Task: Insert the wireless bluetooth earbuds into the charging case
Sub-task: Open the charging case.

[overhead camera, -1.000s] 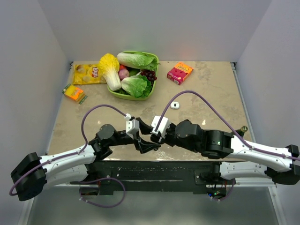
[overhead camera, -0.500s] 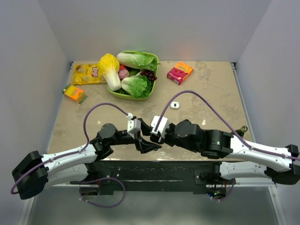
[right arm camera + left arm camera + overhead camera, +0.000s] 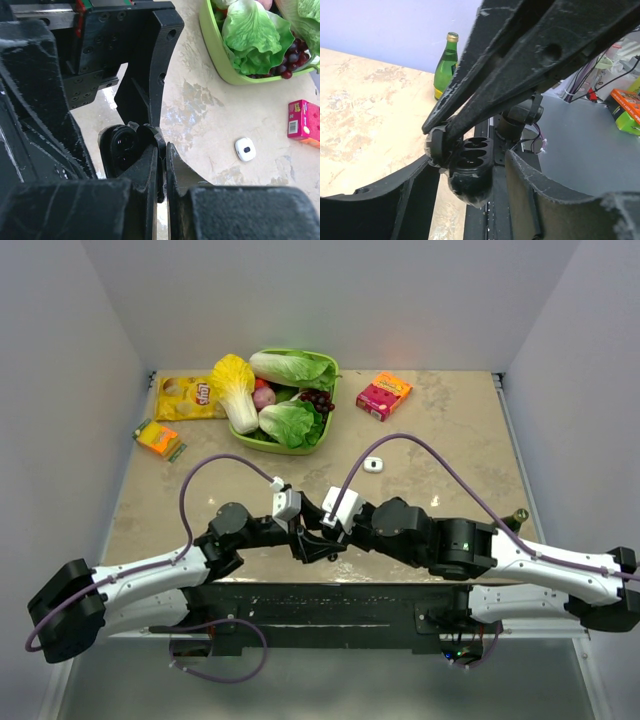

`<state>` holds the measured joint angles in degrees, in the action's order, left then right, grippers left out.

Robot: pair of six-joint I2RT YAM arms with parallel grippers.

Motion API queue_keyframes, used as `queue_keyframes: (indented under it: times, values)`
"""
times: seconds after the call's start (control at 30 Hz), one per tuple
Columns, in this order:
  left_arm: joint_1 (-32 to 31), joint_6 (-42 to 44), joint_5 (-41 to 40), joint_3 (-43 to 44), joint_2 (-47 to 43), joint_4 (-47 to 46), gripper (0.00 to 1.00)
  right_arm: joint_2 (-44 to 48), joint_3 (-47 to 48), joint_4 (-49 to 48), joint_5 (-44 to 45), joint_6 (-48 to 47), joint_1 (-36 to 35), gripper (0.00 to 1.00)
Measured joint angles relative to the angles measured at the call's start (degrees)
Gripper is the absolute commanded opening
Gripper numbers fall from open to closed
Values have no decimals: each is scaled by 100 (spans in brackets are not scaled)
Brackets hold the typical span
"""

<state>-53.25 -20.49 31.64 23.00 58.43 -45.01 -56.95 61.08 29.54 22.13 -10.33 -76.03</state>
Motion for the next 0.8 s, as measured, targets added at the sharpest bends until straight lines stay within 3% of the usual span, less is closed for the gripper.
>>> queue_keyframes:
  times: [0.53,0.73,0.8]
  values:
    - [-2,-33,-37,37,157,-15,38,2,0,-2,404,-133,-269,0]
    - [-7,-55,9,37,157,-24,26,2,0,-2,448,-140,-293,0]
    - [-7,-57,15,37,157,-28,15,2,0,-2,479,-140,-313,0]
